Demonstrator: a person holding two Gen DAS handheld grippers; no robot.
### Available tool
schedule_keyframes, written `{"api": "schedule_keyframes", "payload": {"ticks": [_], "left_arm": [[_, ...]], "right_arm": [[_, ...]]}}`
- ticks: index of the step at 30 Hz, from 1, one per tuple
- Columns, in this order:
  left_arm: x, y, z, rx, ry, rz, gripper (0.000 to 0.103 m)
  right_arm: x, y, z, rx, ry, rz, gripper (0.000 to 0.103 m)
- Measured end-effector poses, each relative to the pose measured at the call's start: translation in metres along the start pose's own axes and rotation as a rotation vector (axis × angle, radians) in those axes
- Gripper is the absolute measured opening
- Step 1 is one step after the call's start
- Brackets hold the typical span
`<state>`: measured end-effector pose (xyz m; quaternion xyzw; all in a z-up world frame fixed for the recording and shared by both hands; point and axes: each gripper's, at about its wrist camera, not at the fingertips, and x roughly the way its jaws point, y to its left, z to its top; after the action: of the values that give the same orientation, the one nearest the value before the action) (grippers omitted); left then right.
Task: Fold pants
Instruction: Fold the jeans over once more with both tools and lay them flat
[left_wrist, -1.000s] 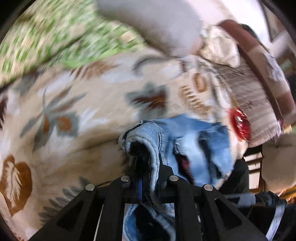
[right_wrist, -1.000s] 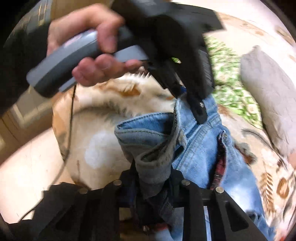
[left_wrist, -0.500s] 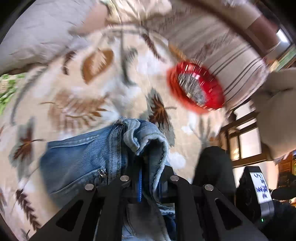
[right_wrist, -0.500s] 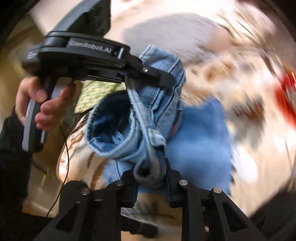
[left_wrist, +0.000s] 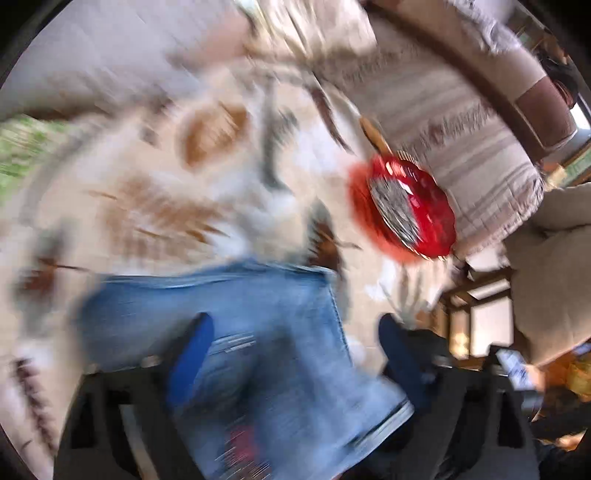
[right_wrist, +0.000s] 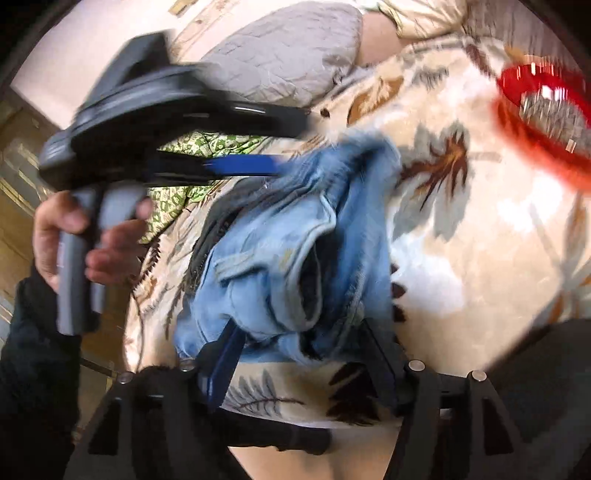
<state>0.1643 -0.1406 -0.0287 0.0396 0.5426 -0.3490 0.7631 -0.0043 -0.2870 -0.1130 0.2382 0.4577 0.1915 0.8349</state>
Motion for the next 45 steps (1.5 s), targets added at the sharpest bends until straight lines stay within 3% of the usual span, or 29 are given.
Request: {"api": "schedule_keyframes", "payload": {"ticks": [4,7,9,14,19,21,22,26,29,32,34,36,39,40,42,43,44,45], "left_arm": [[-0.071,0.025,-0.037,0.059,-0.076,0.145,0.092],[-0.092,0.032,-0.079,0.147,-0.048,0.254,0.092],[-0.087,0.028,-0.112,0.232,-0.022,0.313,0.092],[-0.042,-0.002,-0.169,0.404,-0.008,0.306,0.092],[-0.005,-0.020,-0.191,0.571,-0.030,0.436,0.092],[0.001,-0.021,-0.187,0.575,-0.053,0.468,0.079],[0.001,-0.017,-0.183,0.549,-0.044,0.434,0.052],[-0.017,-0.002,-0.172,0.433,-0.056,0.344,0.019],[-0.027,0.004,-0.177,0.385,-0.072,0.285,0.015],[-0.008,0.014,-0.184,0.330,-0.013,0.259,0.013],[0.015,0.024,-0.191,0.305,0.047,0.277,0.013],[0.020,0.025,-0.192,0.296,0.045,0.286,0.013],[0.014,0.025,-0.187,0.267,0.056,0.267,0.016],[0.010,0.026,-0.186,0.261,0.053,0.258,0.019],[-0.006,0.025,-0.183,0.245,0.046,0.247,0.037],[-0.013,0.029,-0.182,0.234,0.034,0.250,0.063],[-0.030,0.030,-0.179,0.216,-0.013,0.255,0.083],[-0.044,0.032,-0.176,0.198,-0.061,0.248,0.088]], "right_arm": [[-0.024,0.010,0.008,-0.084,-0.029,-0.047,0.069],[-0.034,0.007,0.014,-0.099,-0.031,-0.048,0.069],[-0.037,0.006,0.022,-0.093,-0.032,-0.023,0.069],[-0.028,0.007,0.026,-0.101,0.025,0.053,0.069],[-0.019,0.014,0.027,-0.194,0.079,0.042,0.068],[-0.013,0.015,0.028,-0.238,0.100,0.017,0.056],[-0.009,0.017,0.028,-0.262,0.116,0.011,0.032],[-0.006,0.036,0.026,-0.372,0.134,-0.040,0.024],[-0.017,0.043,0.026,-0.389,0.104,-0.048,0.022],[-0.008,0.037,0.021,-0.379,0.134,-0.118,0.022],[0.012,0.030,0.012,-0.388,0.189,-0.187,0.022],[0.028,0.023,0.004,-0.379,0.226,-0.211,0.022],[0.026,0.025,0.002,-0.388,0.207,-0.225,0.022],[0.024,0.025,0.003,-0.386,0.205,-0.224,0.029],[0.016,0.025,0.004,-0.372,0.207,-0.223,0.052],[0.007,0.025,0.006,-0.364,0.196,-0.229,0.071],[-0.005,0.025,0.008,-0.362,0.170,-0.238,0.073],[-0.015,0.025,0.011,-0.360,0.148,-0.225,0.073]]}}
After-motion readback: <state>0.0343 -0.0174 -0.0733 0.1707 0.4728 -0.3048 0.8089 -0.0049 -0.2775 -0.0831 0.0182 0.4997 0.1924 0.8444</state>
